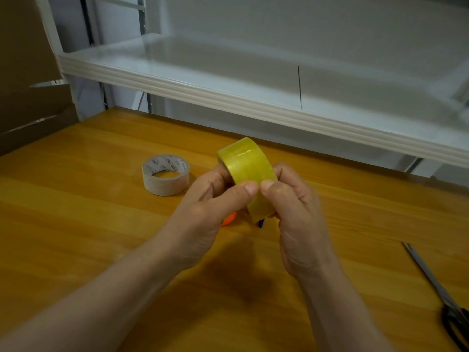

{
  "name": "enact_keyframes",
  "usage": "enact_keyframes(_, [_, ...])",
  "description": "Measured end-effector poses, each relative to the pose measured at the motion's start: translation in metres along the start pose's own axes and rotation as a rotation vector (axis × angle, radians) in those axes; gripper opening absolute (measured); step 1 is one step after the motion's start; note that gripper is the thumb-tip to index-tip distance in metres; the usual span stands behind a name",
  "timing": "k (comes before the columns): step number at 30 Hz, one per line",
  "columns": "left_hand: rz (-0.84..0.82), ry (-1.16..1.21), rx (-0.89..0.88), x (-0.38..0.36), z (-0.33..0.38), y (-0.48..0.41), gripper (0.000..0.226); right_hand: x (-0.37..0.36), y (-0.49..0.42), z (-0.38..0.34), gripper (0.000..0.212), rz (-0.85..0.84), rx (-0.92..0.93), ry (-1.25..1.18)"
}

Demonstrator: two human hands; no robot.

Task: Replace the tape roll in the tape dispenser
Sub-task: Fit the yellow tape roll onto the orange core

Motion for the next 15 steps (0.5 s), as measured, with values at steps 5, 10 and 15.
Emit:
enact_keyframes(5, [0.042, -0.055, 0.0, 0.0017, -0.0039, 0.0009, 0.029, -0.0028, 0.0, -0.0009, 0.022, -0.022, -0.041, -0.019])
enact_keyframes(10, [0.047, 0.014, 0.039, 0.0037, -0.0078, -0.0002, 0.029, -0.0029, 0.0006, -0.0014, 0.018, -0.031, -0.072, -0.02])
enact_keyframes(15, [0.046, 0.098, 0.077, 0.0035, -0.0089, -0.0011, 0.028, -0.0039, 0.0007, -0.0015, 0.014, -0.035, -0.081, 0.021])
Point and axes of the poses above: each hand's wrist, its own y-axis away from the middle knuckle, its own x-axis out of the back of the hand, z = x × y, the point moved 6 cm from there along -y, towards the middle knuckle, and after that the axes turned 1 degree about x, right-handed, at the moved point
